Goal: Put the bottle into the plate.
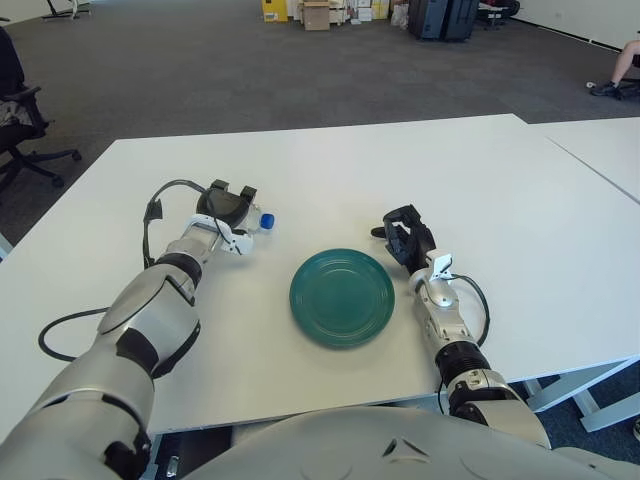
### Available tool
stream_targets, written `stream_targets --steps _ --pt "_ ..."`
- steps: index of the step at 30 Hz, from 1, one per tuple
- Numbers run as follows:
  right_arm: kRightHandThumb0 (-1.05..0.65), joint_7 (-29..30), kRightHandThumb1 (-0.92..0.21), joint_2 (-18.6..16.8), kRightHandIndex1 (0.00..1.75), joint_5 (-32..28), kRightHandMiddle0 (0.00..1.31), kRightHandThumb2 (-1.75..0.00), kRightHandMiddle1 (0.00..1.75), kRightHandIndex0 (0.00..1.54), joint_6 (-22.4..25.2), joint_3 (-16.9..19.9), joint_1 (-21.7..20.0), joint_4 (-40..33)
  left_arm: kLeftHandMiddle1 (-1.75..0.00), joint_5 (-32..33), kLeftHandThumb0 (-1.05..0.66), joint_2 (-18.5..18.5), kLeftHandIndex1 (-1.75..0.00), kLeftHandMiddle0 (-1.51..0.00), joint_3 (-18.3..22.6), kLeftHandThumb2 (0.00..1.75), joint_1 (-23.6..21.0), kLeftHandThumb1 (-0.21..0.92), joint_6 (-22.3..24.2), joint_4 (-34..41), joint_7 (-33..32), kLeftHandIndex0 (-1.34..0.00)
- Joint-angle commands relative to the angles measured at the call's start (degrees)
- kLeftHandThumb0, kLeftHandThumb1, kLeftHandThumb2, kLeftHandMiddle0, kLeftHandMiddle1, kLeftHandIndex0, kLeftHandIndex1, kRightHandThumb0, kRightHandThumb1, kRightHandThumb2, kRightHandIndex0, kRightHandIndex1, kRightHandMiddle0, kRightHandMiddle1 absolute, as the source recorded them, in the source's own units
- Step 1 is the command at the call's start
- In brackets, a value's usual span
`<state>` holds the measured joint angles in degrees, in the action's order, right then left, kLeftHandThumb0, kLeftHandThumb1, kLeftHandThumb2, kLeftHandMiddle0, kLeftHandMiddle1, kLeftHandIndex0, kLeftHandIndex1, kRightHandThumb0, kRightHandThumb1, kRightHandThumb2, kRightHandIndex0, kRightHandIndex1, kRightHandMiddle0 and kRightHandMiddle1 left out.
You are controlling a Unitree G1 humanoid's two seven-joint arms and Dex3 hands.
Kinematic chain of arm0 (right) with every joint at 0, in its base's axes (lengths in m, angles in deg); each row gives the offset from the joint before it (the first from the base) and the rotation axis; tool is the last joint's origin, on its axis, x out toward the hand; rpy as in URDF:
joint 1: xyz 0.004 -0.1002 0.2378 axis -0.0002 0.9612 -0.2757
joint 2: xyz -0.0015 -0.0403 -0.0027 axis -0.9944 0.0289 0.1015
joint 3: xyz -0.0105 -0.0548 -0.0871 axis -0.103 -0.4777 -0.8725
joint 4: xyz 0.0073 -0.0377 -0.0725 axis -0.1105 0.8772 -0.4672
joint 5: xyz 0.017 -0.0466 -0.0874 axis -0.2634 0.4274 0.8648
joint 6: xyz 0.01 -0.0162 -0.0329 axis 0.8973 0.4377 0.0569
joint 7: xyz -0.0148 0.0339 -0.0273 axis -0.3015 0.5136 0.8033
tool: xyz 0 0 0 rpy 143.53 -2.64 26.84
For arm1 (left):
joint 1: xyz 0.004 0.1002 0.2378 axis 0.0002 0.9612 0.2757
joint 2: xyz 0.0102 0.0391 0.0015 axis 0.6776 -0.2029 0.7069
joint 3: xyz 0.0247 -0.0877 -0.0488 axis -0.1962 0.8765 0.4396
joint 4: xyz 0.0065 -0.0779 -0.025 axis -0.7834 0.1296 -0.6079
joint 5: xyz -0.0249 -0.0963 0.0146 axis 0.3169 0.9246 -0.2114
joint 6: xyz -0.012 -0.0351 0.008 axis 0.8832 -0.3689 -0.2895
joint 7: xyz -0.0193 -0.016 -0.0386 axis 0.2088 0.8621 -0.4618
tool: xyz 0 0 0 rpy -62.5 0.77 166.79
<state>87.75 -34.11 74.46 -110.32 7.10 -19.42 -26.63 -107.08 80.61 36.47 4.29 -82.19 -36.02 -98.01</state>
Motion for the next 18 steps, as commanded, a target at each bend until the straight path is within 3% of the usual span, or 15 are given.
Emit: stream_targets --steps 1,18 --pt "-0.35 0.42 -0.92 0.35 1.08 0.19 0.22 -0.50 1.72 0.47 0.51 0.06 0.61 0.65 -1.73 0.88 -0.01 -1.29 -1.71 -0.58 0.91 1.41 1.73 0.22 -1.39 -0.86 0.20 -0.58" --pt "-0.35 0.71 -0.92 0.73 1.09 0.62 0.22 -0.50 1.73 0.47 0.34 -0.27 0.41 0.70 -1.75 1.87 -0.01 -1.77 -1.72 -0.59 2.74 1.45 1.65 0.20 -2.32 -0.97 -0.82 -0.58"
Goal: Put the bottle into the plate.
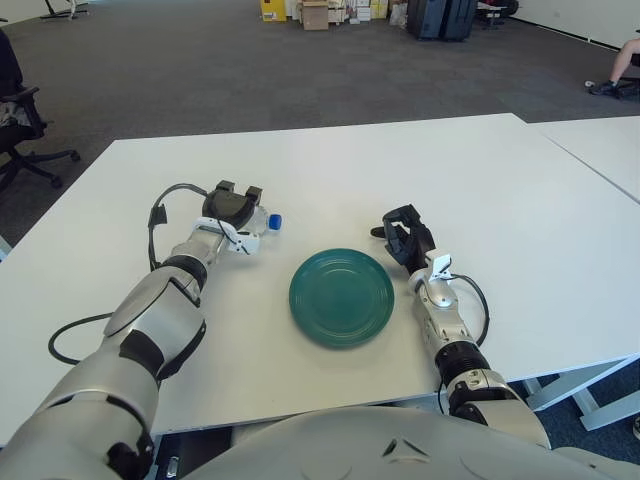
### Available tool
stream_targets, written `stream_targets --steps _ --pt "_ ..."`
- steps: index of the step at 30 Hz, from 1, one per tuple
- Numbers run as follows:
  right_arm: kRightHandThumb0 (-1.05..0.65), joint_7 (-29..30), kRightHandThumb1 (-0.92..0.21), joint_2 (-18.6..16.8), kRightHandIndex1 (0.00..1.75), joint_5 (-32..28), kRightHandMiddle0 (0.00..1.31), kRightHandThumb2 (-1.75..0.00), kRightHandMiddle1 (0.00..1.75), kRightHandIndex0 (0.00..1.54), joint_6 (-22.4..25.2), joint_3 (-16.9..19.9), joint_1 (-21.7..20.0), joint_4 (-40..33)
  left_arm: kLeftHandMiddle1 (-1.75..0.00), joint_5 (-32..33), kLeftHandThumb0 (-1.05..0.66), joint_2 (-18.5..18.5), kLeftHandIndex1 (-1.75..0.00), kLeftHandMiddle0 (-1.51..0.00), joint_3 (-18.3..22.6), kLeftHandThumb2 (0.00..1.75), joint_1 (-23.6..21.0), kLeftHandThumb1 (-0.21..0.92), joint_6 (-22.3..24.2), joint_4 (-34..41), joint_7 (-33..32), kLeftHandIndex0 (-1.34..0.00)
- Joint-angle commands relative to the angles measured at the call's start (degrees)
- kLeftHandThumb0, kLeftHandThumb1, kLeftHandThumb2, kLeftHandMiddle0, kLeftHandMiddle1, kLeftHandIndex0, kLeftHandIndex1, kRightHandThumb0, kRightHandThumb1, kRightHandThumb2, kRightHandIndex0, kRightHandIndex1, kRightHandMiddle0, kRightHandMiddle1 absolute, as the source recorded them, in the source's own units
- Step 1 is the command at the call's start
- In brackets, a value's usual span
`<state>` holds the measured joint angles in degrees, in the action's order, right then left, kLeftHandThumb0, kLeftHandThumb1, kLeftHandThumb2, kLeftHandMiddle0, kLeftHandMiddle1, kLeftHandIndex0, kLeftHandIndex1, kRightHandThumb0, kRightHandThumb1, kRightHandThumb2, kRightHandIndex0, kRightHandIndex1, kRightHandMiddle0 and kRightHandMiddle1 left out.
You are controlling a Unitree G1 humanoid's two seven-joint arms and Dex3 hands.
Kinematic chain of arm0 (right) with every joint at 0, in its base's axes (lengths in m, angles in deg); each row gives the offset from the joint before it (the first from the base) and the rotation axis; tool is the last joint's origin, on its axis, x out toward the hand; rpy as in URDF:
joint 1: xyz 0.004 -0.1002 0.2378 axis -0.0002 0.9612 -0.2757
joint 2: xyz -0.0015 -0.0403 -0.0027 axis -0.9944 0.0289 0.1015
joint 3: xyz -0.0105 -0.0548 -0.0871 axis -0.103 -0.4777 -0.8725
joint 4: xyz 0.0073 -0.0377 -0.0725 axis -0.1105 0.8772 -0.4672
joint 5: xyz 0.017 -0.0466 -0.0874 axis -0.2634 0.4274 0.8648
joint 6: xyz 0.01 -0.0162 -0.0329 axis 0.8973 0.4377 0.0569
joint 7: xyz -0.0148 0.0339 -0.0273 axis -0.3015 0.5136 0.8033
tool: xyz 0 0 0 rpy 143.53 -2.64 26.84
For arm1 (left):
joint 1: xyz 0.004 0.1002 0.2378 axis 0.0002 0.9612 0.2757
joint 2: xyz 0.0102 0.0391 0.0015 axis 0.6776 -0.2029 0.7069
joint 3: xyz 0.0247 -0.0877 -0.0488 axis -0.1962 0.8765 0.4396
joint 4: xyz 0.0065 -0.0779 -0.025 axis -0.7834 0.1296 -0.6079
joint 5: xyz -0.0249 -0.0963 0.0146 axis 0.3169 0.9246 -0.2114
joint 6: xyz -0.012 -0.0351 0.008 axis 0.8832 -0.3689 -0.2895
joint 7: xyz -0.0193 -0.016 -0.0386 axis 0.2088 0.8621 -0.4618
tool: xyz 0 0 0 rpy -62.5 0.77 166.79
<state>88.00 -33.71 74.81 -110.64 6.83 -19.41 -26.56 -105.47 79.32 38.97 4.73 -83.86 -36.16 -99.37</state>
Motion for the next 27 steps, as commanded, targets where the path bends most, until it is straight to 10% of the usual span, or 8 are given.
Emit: stream_targets --steps 1,27 --pt "-0.35 0.53 -0.92 0.32 1.09 0.30 0.22 -0.50 1.73 0.47 0.69 -0.02 0.39 0.59 -1.75 0.25 -0.01 -0.48 -1.72 -0.59 0.30 1.45 1.19 0.20 -0.62 -0.84 0.56 -0.58" --pt "-0.35 0.79 -0.92 0.44 1.09 0.83 0.22 -0.50 1.73 0.45 1.08 0.00 -0.21 0.77 -1.75 4.54 -0.01 3.25 -1.73 -0.59 7.16 1.46 -4.83 0.19 -4.66 2.73 -1.53 -0.59"
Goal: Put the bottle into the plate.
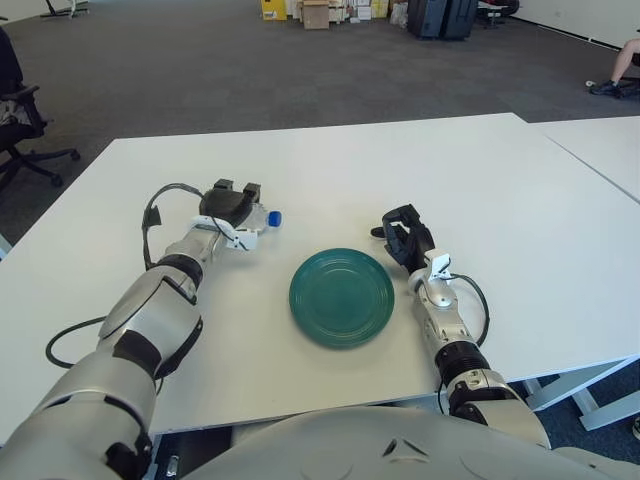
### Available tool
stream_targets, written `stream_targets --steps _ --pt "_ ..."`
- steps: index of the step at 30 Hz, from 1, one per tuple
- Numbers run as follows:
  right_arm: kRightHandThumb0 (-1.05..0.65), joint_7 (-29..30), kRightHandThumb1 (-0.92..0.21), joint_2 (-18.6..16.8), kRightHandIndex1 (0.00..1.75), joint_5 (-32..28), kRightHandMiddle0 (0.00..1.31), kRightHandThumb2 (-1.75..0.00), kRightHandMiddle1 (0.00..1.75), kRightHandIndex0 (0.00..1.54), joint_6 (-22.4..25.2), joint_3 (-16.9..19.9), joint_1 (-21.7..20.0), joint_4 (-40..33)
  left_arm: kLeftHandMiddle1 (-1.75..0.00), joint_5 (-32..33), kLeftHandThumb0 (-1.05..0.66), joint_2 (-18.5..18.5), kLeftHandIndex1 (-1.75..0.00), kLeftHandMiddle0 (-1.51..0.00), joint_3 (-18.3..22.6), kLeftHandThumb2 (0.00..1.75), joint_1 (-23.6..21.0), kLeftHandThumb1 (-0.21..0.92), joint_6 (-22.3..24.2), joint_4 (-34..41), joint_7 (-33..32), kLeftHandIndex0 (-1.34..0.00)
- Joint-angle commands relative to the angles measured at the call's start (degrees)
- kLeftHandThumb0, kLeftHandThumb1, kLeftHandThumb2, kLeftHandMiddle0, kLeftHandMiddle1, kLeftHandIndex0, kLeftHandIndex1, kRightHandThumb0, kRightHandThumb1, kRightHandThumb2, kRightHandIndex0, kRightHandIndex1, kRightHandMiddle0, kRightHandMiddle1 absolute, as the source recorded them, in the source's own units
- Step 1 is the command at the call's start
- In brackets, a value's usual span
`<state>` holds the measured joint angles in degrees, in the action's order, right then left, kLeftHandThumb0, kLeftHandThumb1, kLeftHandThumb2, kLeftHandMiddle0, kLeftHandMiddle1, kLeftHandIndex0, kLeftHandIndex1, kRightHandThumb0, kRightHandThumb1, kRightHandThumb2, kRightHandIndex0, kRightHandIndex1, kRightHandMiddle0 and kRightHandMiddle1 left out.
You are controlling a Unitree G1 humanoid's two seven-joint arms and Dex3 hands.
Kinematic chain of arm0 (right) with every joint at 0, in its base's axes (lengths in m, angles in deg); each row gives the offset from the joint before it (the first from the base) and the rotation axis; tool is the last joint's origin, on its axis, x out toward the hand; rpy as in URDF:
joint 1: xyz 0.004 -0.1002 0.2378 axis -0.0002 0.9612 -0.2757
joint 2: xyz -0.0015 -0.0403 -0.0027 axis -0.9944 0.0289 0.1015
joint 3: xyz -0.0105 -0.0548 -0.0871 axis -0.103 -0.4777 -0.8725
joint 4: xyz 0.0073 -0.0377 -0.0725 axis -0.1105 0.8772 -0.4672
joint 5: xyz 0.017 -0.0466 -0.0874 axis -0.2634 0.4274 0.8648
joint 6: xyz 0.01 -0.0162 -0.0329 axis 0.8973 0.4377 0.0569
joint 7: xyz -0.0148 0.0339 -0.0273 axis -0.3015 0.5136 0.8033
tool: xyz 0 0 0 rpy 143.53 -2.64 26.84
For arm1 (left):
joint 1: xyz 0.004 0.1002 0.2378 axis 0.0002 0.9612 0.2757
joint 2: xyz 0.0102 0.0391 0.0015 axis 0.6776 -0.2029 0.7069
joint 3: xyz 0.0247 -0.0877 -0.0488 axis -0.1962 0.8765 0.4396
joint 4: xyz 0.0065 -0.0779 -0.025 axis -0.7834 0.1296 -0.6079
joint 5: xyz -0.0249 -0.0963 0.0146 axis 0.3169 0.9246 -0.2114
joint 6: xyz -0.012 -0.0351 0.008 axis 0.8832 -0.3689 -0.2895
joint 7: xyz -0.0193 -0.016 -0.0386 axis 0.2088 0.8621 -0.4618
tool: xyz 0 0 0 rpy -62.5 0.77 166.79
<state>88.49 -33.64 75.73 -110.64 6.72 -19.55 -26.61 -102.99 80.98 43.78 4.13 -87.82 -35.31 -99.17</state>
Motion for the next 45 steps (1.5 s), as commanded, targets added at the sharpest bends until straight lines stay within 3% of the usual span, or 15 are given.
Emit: stream_targets --steps 1,3,7,11,18,25,34,45 --pt "-0.35 0.29 -0.91 0.39 1.09 -0.06 0.22 -0.50 1.73 0.45 1.03 0.11 -0.10 0.86 -1.75 2.75 0.00 1.71 -1.68 -0.69 3.25 1.53 -4.53 0.11 -1.15 2.22 -2.21 -0.64" --pt "-0.35 0.30 -0.91 0.41 1.09 -0.07 0.22 -0.51 1.73 0.45 0.93 0.13 -0.14 0.92 -1.75 3.96 0.00 1.91 -1.63 -0.78 4.83 1.60 -5.00 0.03 -2.20 2.75 -2.88 -0.70" --pt "-0.35 0.57 -0.91 0.38 1.09 0.03 0.22 -0.51 1.73 0.45 0.99 0.15 -0.17 0.91 -1.75 6.73 0.00 2.89 -1.70 -0.86 8.25 1.71 -6.58 -0.04 -5.60 4.68 -3.23 -0.69" --pt "-0.35 1.20 -0.91 0.26 1.09 0.24 0.22 -0.51 1.73 0.45 1.61 0.09 -0.10 0.49 -1.75 10.61 0.00 4.97 -1.73 -0.83 12.70 1.67 -6.00 0.01 -10.73 13.18 -1.38 -0.63" --pt "-0.35 1.08 -0.91 0.44 1.09 -0.04 0.22 -0.51 1.73 0.45 2.28 0.24 -0.45 1.06 -1.73 14.64 0.00 6.34 -1.75 -0.79 17.40 1.60 0.04 0.07 -12.78 28.79 3.67 -0.58" --pt "-0.35 1.35 -0.91 0.38 1.10 0.14 0.22 -0.51 1.72 0.45 2.09 0.24 -0.63 0.92 -1.70 13.90 0.00 5.02 -1.75 -0.78 19.31 1.56 9.69 0.10 -11.11 47.51 4.43 -0.55" --pt "-0.35 1.86 -0.91 0.35 1.11 0.07 0.22 -0.50 1.72 0.45 1.57 0.44 -0.98 1.73 -1.69 14.96 0.00 3.03 -1.75 -0.78 20.63 1.55 14.05 0.10 -12.63 56.97 9.14 -0.55" --pt "-0.35 2.03 -0.92 0.54 1.12 -0.07 0.22 -0.49 1.72 0.45 1.45 0.96 -1.53 2.89 -1.68 17.84 0.00 1.55 -1.75 -0.79 20.87 1.54 19.61 0.11 -12.44 70.93 19.95 -0.54"
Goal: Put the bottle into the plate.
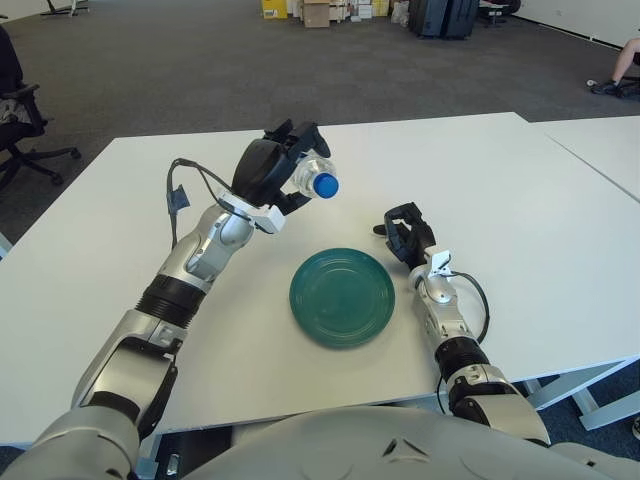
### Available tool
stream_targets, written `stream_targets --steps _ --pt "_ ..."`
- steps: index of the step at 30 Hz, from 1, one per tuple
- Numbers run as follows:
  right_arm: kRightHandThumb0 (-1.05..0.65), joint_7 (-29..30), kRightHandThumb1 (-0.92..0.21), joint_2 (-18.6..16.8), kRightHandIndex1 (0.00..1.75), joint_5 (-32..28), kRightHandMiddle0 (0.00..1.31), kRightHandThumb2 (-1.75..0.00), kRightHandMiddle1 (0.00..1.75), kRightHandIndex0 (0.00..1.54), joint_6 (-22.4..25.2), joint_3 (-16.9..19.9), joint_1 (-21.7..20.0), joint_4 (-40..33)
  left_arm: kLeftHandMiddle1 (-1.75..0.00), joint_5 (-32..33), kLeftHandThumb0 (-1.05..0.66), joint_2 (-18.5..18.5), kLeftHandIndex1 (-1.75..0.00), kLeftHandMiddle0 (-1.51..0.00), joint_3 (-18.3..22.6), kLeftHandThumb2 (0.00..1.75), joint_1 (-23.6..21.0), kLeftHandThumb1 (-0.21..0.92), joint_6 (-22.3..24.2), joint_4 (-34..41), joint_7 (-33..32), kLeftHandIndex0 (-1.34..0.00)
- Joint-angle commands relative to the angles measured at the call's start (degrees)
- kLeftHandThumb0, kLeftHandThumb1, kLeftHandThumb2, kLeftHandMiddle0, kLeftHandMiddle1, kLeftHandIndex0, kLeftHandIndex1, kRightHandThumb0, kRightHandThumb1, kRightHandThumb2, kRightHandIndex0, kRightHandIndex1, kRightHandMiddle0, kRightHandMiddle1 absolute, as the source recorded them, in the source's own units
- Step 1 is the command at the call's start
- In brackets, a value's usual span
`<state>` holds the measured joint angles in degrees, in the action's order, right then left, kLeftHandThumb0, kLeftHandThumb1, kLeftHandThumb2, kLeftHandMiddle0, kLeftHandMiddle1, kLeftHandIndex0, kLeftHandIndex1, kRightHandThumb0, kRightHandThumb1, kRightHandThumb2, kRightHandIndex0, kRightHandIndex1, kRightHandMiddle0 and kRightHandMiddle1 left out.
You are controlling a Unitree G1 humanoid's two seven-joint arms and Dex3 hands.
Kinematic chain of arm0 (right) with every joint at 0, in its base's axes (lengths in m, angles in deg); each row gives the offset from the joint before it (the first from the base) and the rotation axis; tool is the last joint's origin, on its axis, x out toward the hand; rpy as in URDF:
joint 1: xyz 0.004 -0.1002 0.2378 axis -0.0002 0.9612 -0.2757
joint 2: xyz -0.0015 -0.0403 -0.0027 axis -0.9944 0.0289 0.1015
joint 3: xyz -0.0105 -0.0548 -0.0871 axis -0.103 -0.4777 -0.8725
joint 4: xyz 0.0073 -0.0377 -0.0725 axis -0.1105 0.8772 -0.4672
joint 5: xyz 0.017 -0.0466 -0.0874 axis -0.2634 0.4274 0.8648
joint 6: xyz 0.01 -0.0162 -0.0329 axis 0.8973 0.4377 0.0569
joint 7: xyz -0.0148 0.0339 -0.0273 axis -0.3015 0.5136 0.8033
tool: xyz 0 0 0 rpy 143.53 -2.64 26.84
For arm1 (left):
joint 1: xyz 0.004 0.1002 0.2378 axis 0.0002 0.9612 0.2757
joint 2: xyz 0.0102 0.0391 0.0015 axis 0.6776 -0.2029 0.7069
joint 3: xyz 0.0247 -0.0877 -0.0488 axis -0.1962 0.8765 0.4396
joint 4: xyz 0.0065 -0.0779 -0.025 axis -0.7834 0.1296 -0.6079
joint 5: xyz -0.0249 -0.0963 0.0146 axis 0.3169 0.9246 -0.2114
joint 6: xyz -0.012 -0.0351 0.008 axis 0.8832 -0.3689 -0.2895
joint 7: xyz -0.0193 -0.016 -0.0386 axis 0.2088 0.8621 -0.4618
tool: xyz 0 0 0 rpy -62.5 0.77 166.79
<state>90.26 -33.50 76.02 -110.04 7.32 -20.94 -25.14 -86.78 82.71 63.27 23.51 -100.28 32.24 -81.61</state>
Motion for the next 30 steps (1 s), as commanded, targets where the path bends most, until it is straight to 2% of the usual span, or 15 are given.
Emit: stream_targets --steps 1,7,11,17,21,30 --pt "-0.35 0.36 -0.92 0.37 1.12 -0.37 0.22 -0.49 1.72 0.45 0.70 0.42 -0.15 1.52 -1.68 2.30 0.00 -0.12 -1.75 -0.79 1.16 1.54 0.78 0.11 -0.07 4.52 3.90 -0.54" --pt "-0.35 0.64 -0.92 -0.28 1.14 -0.77 0.23 -0.48 1.71 0.47 -0.99 0.85 -0.16 2.07 -1.68 4.88 0.00 0.22 -1.75 -0.79 0.06 1.54 2.66 0.11 -1.02 8.37 11.21 -0.54" --pt "-0.35 -0.19 -0.92 -0.23 1.15 -0.80 0.25 -0.48 1.70 0.48 -2.94 0.68 -0.21 2.88 -1.67 4.81 0.00 1.01 -1.75 -0.79 -3.64 1.54 4.52 0.11 -4.70 8.60 16.82 -0.54" --pt "-0.35 -0.20 -0.91 -0.21 1.16 -0.68 0.27 -0.47 1.67 0.47 -4.53 0.71 -0.48 4.09 -1.66 5.54 0.00 1.95 -1.75 -0.80 -4.18 1.56 5.63 0.09 -7.48 8.21 21.76 -0.56" --pt "-0.35 0.74 -0.91 -0.40 1.16 -0.05 0.28 -0.46 1.66 0.46 -2.79 0.22 0.06 1.83 -1.66 7.31 0.00 2.26 -1.75 -0.82 -4.33 1.58 6.38 0.07 -7.58 9.80 25.90 -0.58" --pt "-0.35 -0.51 -0.92 -0.21 1.16 -1.36 0.28 -0.44 1.66 0.46 0.23 0.82 -0.50 2.61 -1.67 12.48 0.00 1.34 -1.75 -0.82 -4.44 1.60 9.64 0.05 -6.30 14.65 31.42 -0.59"
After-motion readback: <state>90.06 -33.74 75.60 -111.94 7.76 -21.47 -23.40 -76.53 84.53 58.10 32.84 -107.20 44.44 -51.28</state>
